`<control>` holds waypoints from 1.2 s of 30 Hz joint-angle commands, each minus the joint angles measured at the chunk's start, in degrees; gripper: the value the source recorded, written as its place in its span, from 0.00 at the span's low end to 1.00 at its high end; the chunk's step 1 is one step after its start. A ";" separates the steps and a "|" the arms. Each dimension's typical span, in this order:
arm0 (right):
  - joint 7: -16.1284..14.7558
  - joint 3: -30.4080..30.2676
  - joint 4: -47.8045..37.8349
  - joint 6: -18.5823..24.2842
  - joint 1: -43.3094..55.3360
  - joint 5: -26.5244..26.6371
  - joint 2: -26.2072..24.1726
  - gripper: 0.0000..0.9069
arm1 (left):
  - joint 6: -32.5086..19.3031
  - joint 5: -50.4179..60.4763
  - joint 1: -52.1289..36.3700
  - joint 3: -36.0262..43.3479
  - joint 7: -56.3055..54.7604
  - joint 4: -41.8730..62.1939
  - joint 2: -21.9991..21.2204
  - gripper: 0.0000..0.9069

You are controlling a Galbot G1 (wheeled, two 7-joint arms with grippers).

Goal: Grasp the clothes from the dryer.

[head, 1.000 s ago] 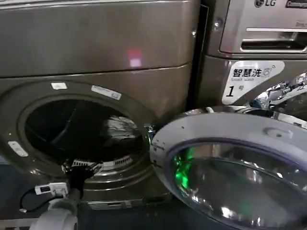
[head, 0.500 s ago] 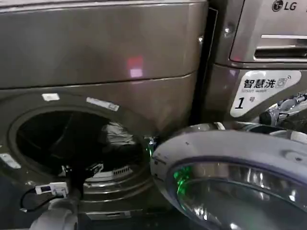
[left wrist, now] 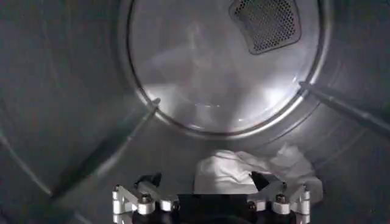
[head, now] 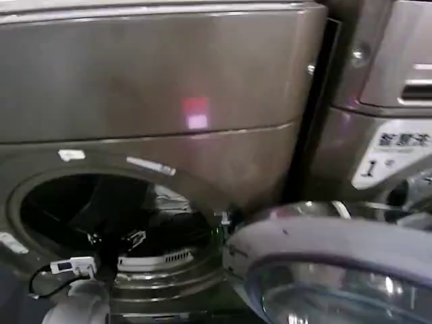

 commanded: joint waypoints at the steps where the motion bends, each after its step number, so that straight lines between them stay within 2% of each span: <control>1: 0.00 -0.22 0.05 -0.01 0.12 0.00 -0.09 1.00 | -1.76 3.68 -11.48 0.88 1.42 14.31 -0.07 1.00; 7: -0.03 -0.51 0.04 -0.02 0.34 -0.02 -0.22 1.00 | -2.64 5.16 -18.30 1.01 2.84 21.56 -0.18 1.00; 23: -0.04 -0.56 -0.28 0.02 0.29 -0.04 -0.33 1.00 | -4.37 7.56 -29.44 1.01 5.24 36.12 -0.52 1.00; 26: -0.07 -0.64 -0.28 0.04 0.27 -0.08 -0.30 1.00 | -4.12 10.20 -31.52 0.87 9.48 39.28 -0.39 1.00; 29: -0.09 -0.85 -0.21 0.08 0.36 -0.13 -0.18 1.00 | -9.35 25.83 -33.69 0.84 20.75 41.83 0.34 1.00; 31: -0.23 -0.98 -0.33 0.16 0.42 -0.13 -0.10 1.00 | -16.62 38.71 -35.85 1.98 31.26 43.63 1.71 1.00; 32: -0.22 -1.10 -0.49 0.28 0.46 -0.14 -0.04 1.00 | -18.61 43.54 -36.56 2.31 33.76 44.19 1.95 1.00; 34: -0.26 -1.44 -0.71 0.51 0.49 -0.19 0.09 1.00 | -29.86 59.18 -38.78 2.26 40.80 45.50 2.36 1.00; 35: -0.25 -1.53 -0.78 0.52 0.65 -0.19 0.13 1.00 | -33.34 61.79 -40.06 2.15 42.76 45.79 2.42 1.00; 36: -0.26 -1.58 -0.81 0.54 0.75 -0.19 0.18 1.00 | -34.10 62.92 -40.98 2.16 43.91 46.28 2.48 1.00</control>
